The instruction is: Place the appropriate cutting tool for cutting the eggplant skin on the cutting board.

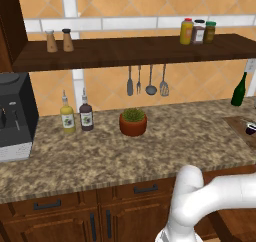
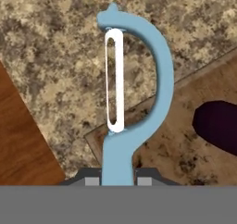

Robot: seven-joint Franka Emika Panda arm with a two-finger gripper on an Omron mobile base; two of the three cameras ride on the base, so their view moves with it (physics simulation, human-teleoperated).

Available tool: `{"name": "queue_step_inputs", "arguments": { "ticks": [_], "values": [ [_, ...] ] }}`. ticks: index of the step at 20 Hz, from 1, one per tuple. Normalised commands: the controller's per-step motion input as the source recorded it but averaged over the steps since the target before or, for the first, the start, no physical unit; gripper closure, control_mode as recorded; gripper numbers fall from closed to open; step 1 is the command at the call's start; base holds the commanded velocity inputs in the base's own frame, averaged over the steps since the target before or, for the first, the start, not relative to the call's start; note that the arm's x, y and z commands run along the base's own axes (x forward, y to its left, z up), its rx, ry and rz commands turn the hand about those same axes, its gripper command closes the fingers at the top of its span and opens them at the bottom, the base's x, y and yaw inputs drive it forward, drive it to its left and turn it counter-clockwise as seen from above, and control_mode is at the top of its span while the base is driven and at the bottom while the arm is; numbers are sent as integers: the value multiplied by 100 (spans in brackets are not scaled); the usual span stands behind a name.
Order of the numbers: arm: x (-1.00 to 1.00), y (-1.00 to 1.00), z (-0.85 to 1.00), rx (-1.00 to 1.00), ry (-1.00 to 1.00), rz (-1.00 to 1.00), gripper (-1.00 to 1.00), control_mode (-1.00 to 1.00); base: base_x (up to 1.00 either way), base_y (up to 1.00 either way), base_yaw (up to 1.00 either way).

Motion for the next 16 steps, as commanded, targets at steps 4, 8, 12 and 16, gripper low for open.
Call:
{"name": "queue_step_inputs", "arguments": {
  "ticks": [4, 8, 12, 16],
  "values": [
    [13, -40, -27, 6, 0, 0, 100, -100, 0, 0, 0],
    [4, -15, -40, 1, 1, 0, 100, -100, 0, 0, 0],
    [17, 1, -40, 0, 4, 0, 100, -100, 0, 0, 0],
    [10, 0, -39, 0, 2, 3, 100, -100, 0, 0, 0]
  ]
}}
